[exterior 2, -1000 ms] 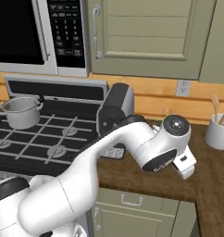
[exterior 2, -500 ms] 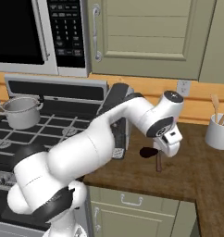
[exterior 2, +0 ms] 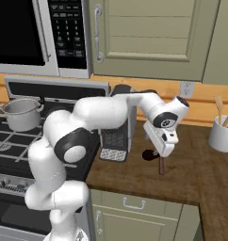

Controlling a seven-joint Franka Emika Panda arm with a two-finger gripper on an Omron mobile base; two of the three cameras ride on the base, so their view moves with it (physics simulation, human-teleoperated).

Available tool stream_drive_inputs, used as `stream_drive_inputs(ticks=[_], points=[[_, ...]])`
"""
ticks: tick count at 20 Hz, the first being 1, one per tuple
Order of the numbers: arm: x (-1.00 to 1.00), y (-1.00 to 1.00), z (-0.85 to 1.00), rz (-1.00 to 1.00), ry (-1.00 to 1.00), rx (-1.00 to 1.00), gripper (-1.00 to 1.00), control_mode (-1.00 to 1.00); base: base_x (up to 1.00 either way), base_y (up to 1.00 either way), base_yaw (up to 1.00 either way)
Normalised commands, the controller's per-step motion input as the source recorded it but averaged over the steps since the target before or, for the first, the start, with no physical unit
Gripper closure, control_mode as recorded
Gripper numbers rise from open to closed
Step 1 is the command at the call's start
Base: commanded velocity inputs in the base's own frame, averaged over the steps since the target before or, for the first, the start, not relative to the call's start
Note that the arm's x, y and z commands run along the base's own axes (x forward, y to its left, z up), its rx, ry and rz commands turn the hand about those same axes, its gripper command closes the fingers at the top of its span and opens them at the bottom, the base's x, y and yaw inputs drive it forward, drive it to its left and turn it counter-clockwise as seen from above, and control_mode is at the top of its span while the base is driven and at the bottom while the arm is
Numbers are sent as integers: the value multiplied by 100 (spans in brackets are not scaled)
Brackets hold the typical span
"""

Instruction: Put the bell pepper and avocado in the pot. Retrieve the spatula and lightly stir the vegetables in the pot.

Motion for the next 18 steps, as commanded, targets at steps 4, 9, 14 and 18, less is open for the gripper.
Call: stream_drive_inputs(ticks=[4, 9, 14, 18], points=[[19, -3, -40, -3, 2, 14, -100, -100, 0, 0, 0], [21, -6, -39, -7, 0, 1, -100, -100, 0, 0, 0], [18, 9, -24, -1, 0, -1, -100, -100, 0, 0, 0], [20, 34, -16, -3, 0, -11, -100, -100, 0, 0, 0]])
